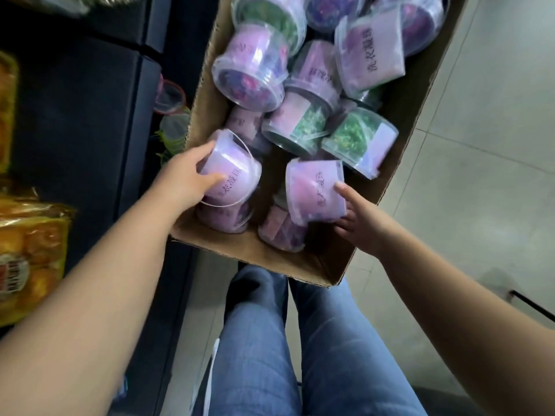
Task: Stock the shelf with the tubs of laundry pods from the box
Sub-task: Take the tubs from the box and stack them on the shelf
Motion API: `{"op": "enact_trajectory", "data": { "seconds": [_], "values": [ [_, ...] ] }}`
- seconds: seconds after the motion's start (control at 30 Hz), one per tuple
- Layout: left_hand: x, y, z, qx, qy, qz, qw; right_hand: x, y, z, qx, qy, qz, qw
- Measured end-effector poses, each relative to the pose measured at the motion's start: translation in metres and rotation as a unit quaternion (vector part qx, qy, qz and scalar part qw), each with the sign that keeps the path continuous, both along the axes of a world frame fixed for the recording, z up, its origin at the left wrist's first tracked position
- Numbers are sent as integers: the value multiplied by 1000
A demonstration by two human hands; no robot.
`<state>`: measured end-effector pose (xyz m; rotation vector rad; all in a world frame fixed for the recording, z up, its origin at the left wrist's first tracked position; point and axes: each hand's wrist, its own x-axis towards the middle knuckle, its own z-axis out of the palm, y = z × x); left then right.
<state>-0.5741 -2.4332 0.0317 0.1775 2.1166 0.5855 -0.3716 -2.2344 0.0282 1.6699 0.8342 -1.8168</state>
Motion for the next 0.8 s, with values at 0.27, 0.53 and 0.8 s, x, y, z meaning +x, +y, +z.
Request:
{"op": "enact_trajectory", "data": {
  "seconds": [0.27,0.53,0.8],
  "values": [
    [3,32,-17,66,-53,-30,996,-12,-34,-20,-53,-23,-85,995],
    [24,20,-26,-11,-31,227,973,-15,-4,-22,224,110,225,942],
    [27,30,-39,30,-215,372,903,-46,3,-29,231,98,452,856]
  ]
}}
